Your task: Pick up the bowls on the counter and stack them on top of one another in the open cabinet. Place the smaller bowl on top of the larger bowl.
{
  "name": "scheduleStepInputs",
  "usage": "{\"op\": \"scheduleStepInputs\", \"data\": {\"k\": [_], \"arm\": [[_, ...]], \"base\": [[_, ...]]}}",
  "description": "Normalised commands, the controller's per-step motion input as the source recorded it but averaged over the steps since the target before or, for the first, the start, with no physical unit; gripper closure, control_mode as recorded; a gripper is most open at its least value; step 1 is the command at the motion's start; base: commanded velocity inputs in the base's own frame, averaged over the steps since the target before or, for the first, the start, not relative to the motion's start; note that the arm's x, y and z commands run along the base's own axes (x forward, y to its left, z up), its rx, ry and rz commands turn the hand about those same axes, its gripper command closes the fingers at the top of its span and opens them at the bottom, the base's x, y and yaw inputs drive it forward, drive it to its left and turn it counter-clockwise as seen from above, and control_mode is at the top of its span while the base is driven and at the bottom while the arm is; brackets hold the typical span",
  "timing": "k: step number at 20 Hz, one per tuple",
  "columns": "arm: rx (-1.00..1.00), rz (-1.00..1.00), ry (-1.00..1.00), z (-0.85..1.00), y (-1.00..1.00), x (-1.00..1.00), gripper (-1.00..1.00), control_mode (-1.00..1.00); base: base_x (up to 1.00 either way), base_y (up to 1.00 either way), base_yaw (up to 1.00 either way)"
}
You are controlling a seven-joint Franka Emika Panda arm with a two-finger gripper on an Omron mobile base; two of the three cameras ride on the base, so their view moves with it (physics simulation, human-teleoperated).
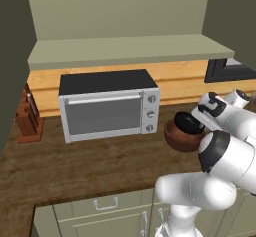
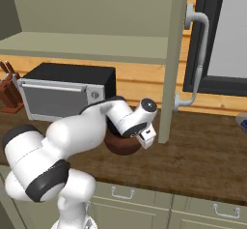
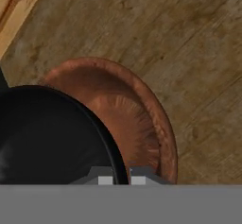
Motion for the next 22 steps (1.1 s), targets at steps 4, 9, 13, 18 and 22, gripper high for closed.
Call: {"op": "scheduleStepInputs", "data": {"k": [4,9,13,18,22], "arm": [[0.08,-0.01,0.18,-0.33,0.04,0.00,1.00,-1.00],[0.01,-0.02,0.10,-0.06,0.23,0.00,1.00,-1.00],[0.00,-0.04,0.00,0.00,0.04,0.00,1.00,-1.00],[-0.09,-0.07,-0.19,-0.13,0.00,-0.05,1.00,-1.00],[-0.17,-0.05,-0.13,-0.51,0.02,0.11,1.00,-1.00]], "base": [[0.00,0.00,0.00],[0.00,0.00,0.00],[0.00,0.00,0.00],[0.00,0.00,0.00],[0.00,0.00,0.00]]}}
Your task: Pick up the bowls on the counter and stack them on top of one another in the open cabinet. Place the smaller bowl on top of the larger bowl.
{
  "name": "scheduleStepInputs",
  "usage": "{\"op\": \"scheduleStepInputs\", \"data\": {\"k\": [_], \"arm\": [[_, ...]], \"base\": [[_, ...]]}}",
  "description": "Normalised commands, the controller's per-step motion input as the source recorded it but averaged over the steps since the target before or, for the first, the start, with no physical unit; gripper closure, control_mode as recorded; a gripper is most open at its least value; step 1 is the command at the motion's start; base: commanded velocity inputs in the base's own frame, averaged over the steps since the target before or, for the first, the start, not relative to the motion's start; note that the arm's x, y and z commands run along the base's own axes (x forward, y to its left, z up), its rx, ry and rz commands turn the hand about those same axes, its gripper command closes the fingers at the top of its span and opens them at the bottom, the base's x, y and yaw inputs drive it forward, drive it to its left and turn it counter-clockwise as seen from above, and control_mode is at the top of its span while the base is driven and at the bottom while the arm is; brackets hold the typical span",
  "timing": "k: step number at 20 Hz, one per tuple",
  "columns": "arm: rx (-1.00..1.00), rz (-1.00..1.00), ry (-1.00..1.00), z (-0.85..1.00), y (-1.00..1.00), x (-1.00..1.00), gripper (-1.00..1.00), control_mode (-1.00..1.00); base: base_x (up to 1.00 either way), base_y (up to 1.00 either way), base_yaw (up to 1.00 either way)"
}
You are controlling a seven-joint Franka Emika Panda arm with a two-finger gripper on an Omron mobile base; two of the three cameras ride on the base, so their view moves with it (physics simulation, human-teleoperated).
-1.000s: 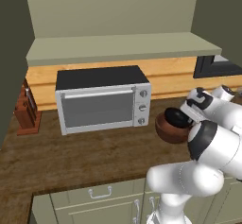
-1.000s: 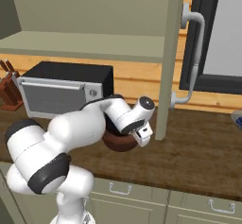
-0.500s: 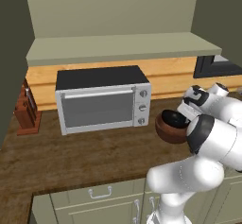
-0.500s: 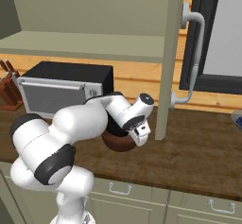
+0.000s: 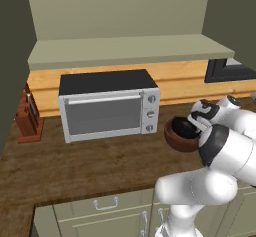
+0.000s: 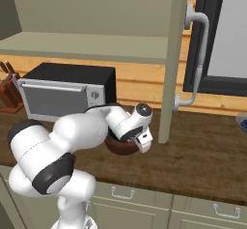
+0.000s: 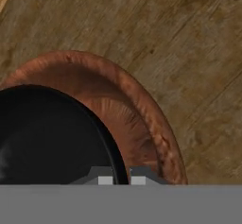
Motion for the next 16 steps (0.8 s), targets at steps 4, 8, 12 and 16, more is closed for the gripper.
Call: {"op": "scheduleStepInputs", "data": {"k": [4,8,12,16], "arm": [[-0.11,-0.02,-0.01,-0.33,0.01,0.19,1.00,-1.00],[-0.03,0.00,0.00,-0.16,0.00,0.02,1.00,-1.00],[0.00,0.00,0.00,0.00,0.00,0.00,-1.00,-1.00],[0.00,0.00,0.00,0.23,0.00,-0.05,-1.00,-1.00]], "base": [[0.00,0.00,0.00],[0.00,0.00,0.00],[0.00,0.00,0.00],[0.00,0.00,0.00]]}}
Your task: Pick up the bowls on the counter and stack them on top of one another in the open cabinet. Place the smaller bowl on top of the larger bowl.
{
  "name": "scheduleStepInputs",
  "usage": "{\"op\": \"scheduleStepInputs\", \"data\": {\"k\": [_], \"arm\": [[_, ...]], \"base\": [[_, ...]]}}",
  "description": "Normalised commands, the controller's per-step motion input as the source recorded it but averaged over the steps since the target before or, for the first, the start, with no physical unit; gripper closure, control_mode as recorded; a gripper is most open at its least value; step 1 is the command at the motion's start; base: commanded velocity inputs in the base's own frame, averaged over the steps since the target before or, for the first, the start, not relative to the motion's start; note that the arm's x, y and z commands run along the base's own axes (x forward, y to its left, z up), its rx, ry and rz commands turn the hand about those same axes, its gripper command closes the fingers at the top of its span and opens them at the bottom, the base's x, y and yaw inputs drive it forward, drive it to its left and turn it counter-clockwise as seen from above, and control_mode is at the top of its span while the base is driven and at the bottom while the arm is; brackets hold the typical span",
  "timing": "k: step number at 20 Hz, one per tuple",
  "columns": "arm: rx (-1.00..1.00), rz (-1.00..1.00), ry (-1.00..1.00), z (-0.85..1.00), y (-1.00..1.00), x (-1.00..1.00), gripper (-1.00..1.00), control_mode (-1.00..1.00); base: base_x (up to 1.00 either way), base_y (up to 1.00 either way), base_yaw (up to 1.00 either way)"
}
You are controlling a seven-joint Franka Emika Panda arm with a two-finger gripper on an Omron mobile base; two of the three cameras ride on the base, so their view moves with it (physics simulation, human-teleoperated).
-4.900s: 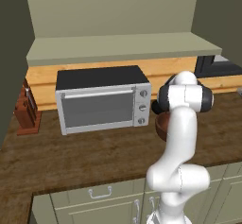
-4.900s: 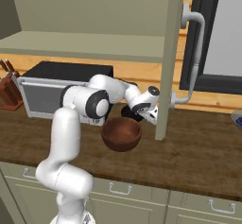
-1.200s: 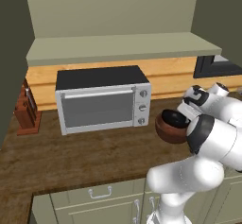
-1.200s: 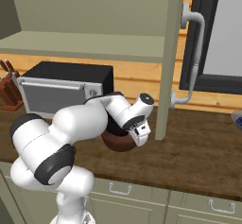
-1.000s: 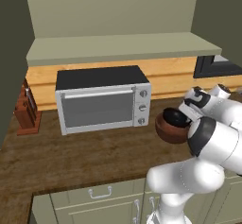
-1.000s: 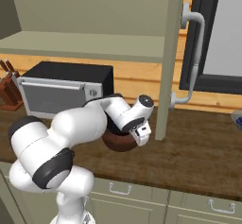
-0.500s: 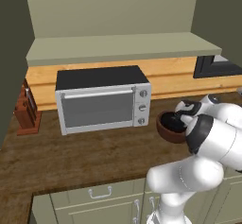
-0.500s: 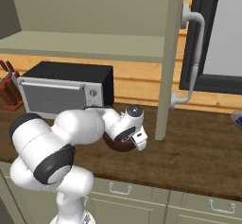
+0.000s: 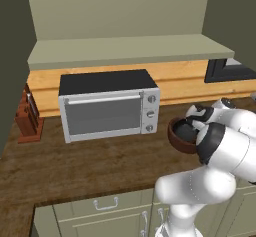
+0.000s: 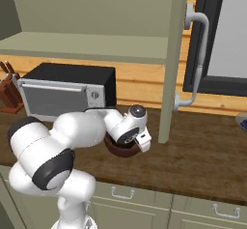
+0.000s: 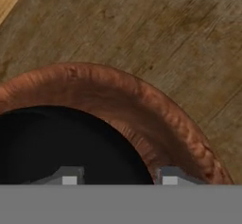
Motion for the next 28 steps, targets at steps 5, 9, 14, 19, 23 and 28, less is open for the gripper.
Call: {"op": "scheduleStepInputs", "data": {"k": [5,9,14,19,23,28], "arm": [[0.00,-0.03,0.00,0.69,0.00,-0.42,-1.00,-1.00],[0.02,-0.02,0.00,0.42,-0.01,-0.61,-1.00,-1.00],[0.11,-0.05,0.12,-0.29,-0.06,-0.49,-1.00,-1.00],[0.18,-0.04,0.01,-0.50,0.00,0.34,-1.00,-1.00],[0.14,-0.05,0.00,-0.37,0.00,0.41,-1.00,-1.00],[0.07,-0.02,0.00,-0.39,0.11,0.06,1.00,-1.00]], "base": [[0.00,0.00,0.00],[0.00,0.00,0.00],[0.00,0.00,0.00],[0.00,0.00,0.00],[0.00,0.00,0.00],[0.00,0.00,0.00]]}}
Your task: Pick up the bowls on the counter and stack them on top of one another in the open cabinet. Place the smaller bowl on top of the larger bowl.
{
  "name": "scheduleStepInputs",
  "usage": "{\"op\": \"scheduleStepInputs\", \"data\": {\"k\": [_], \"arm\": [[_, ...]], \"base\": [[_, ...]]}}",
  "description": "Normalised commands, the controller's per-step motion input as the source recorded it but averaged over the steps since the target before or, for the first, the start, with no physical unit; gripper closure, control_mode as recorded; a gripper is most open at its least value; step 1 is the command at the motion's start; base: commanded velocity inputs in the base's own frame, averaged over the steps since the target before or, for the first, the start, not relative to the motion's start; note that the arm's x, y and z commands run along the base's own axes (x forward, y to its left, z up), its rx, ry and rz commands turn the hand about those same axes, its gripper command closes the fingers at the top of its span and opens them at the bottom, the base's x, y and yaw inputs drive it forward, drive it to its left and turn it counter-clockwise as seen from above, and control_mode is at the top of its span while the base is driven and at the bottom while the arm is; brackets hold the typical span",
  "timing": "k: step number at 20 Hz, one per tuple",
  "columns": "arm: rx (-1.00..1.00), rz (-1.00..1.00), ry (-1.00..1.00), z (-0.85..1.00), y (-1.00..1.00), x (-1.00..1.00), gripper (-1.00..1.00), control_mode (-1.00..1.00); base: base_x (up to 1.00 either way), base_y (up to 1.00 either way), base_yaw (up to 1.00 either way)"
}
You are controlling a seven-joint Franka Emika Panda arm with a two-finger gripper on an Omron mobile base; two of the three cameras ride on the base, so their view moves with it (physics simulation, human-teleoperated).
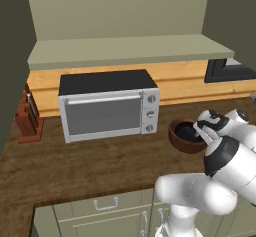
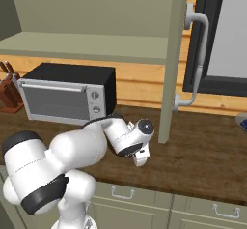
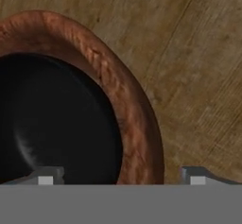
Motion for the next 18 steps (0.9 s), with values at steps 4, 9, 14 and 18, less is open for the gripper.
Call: {"op": "scheduleStepInputs", "data": {"k": [4,9,14,18], "arm": [[0.00,-0.03,0.01,-0.11,0.30,0.00,1.00,-1.00],[0.00,-0.06,0.00,0.46,0.30,-0.31,1.00,-1.00],[0.00,-0.14,0.03,1.00,0.04,-0.91,1.00,-1.00],[0.00,-0.12,0.00,1.00,0.09,-0.94,1.00,-1.00]], "base": [[0.00,0.00,0.00],[0.00,0.00,0.00],[0.00,0.00,0.00],[0.00,0.00,0.00]]}}
